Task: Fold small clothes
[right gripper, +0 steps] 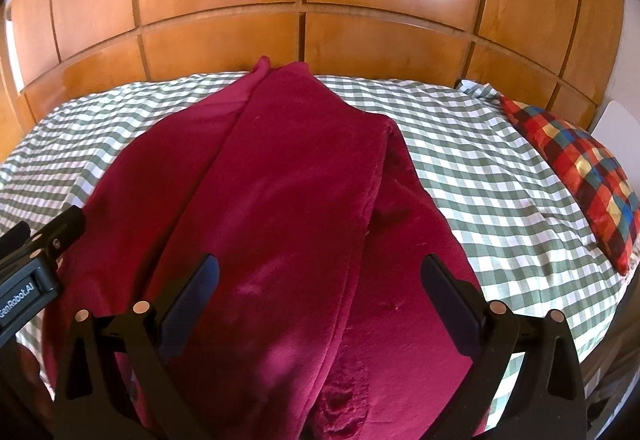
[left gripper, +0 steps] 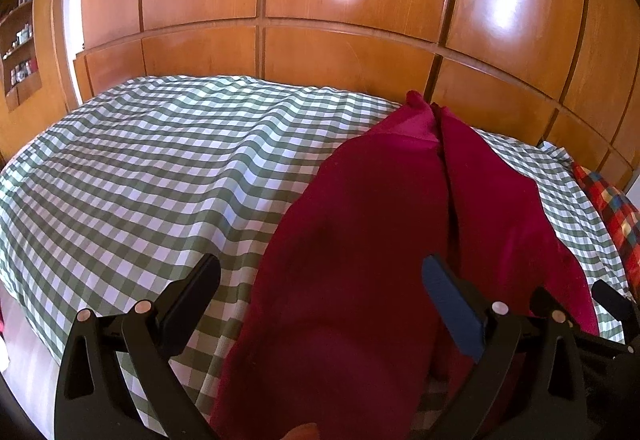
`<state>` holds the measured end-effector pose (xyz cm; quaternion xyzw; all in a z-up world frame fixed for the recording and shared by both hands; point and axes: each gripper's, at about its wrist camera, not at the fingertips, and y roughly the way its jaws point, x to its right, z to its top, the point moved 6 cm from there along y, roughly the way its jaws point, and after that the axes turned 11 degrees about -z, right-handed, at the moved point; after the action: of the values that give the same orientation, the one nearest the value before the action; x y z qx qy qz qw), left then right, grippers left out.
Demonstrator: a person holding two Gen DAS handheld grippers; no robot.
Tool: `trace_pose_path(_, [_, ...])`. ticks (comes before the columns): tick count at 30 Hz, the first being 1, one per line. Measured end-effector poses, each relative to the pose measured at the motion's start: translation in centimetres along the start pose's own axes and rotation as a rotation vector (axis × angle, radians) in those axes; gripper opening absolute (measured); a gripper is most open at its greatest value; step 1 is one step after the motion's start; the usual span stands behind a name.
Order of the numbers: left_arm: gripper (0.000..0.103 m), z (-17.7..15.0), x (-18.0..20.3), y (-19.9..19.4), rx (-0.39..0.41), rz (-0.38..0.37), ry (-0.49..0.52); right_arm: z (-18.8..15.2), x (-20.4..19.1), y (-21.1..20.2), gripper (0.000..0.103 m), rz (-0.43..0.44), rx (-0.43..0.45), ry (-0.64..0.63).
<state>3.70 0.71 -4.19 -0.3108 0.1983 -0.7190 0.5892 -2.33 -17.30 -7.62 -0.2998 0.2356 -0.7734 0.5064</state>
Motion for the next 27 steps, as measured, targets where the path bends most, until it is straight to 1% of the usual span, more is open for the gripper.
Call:
trace_pose_path(3, [0.101, -0.1, 0.15, 0.06, -0.002, 0.011, 0.016, 0.0, -0.03, -0.02, 0.1, 0.005, 0.001, 0.0])
trace_pose_path(13, [0.1, -0.29, 0.72, -0.01, -0.003, 0.008, 0.046, -0.11, -0.18, -0.16, 0.1, 0.012, -0.003, 0.002])
trace_pose_path(27, [0.1, -0.37, 0.67, 0.2, -0.008, 0.011, 0.052, -0.22, -0.44, 0.11, 0.1, 0.016, -0.009, -0.006])
